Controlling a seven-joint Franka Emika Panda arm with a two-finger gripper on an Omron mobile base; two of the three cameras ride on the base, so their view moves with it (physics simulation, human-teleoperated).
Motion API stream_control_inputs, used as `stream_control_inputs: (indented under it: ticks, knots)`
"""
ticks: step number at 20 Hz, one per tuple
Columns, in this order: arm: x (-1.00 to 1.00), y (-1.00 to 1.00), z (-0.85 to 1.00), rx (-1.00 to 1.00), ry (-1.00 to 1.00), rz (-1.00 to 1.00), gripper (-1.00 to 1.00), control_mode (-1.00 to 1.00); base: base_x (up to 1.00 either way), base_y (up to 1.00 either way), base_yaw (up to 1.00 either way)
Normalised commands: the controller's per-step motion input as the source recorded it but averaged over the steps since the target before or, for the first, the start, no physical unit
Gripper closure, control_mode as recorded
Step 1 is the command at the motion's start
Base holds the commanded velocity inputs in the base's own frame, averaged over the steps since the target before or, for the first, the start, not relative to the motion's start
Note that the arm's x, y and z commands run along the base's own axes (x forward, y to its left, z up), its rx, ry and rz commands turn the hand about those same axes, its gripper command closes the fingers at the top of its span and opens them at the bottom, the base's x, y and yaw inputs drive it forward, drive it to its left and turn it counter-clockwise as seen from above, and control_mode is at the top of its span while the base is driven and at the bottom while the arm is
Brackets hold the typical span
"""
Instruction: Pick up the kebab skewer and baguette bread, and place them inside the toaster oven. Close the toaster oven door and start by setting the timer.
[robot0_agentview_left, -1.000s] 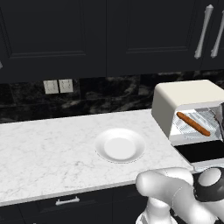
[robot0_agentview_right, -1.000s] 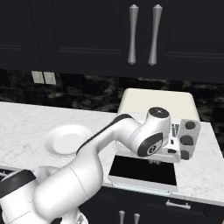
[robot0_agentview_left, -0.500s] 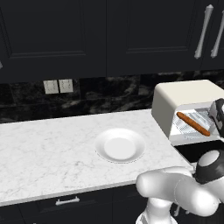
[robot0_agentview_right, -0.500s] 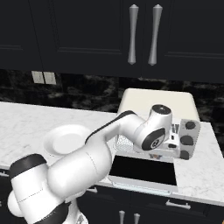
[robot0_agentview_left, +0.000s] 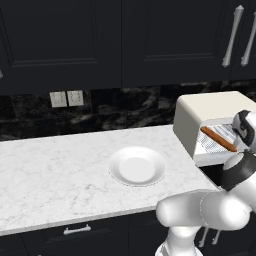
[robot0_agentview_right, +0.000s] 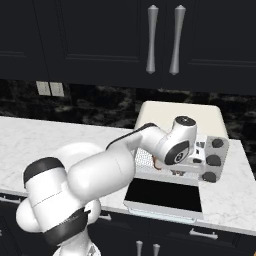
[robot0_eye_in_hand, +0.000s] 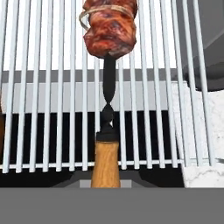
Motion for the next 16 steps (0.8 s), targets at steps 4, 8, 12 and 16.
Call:
stream_control_inputs:
  ticks: [4, 8, 12, 16]
  knots:
    - [0.08, -0.25, -0.19, 0.0, 0.01, 0.0, 1.0, -1.0, 0.0, 0.0, 0.0]
    - [0.0, -0.15, -0.26, 0.0, 0.03, 0.0, 1.0, -1.0, 0.0, 0.0, 0.0]
    - [0.0, -0.13, -0.2, 0.0, 0.06, 0.0, 1.0, -1.0, 0.0, 0.0, 0.0]
    - [0.0, -0.14, -0.09, 0.0, 0.06, 0.01, 1.0, -1.0, 0.0, 0.0, 0.0]
